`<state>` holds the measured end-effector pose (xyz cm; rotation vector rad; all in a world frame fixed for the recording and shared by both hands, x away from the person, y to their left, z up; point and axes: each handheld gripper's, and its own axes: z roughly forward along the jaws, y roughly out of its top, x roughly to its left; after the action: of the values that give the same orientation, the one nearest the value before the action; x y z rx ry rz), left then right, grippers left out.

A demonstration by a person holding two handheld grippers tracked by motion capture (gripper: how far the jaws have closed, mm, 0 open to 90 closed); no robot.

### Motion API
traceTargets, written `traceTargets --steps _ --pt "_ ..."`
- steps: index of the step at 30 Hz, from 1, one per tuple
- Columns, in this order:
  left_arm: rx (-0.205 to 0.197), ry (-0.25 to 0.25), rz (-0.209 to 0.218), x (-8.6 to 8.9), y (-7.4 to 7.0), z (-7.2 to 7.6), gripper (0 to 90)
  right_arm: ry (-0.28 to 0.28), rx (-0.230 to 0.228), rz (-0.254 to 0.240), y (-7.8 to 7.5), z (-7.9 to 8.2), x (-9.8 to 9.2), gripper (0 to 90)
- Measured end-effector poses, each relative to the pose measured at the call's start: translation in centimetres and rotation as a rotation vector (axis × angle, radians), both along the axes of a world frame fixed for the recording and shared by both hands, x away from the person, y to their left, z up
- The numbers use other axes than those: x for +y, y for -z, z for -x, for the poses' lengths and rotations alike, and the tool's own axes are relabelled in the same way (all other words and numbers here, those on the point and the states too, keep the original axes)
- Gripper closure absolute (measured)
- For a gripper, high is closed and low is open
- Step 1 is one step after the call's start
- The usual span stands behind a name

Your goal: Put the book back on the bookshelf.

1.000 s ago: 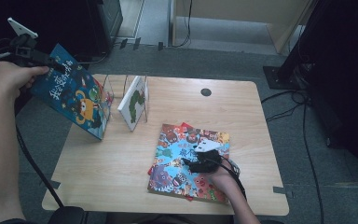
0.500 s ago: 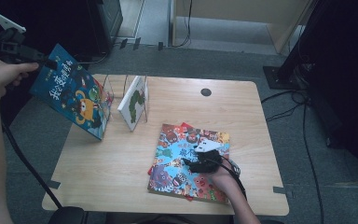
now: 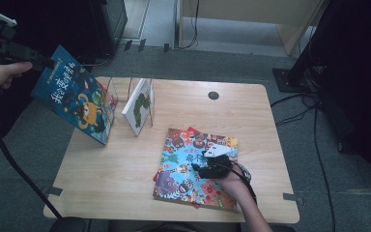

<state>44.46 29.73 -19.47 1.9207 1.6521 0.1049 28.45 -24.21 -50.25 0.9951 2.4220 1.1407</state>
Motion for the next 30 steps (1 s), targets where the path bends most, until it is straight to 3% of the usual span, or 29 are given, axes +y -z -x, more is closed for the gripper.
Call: traceTargets --steps 9,14,23,30 --pt "0.000 0.050 0.001 -3.1 1.4 0.9 48.1 0.017 0.005 -0.014 -0.4 -0.5 -1.1 36.8" --pt "0.005 0.091 0.005 -4.7 2.8 1.6 47.2 0.025 0.001 -0.017 -0.5 -0.8 -1.6 37.2" --pt "-0.008 0.138 -0.050 -7.3 5.6 3.0 46.6 0.039 -0.004 -0.023 -0.2 -1.4 -2.0 38.3" --pt "-0.008 0.168 -0.040 -8.6 7.7 3.4 46.3 0.056 0.005 -0.020 -0.1 -1.6 -2.2 38.3"
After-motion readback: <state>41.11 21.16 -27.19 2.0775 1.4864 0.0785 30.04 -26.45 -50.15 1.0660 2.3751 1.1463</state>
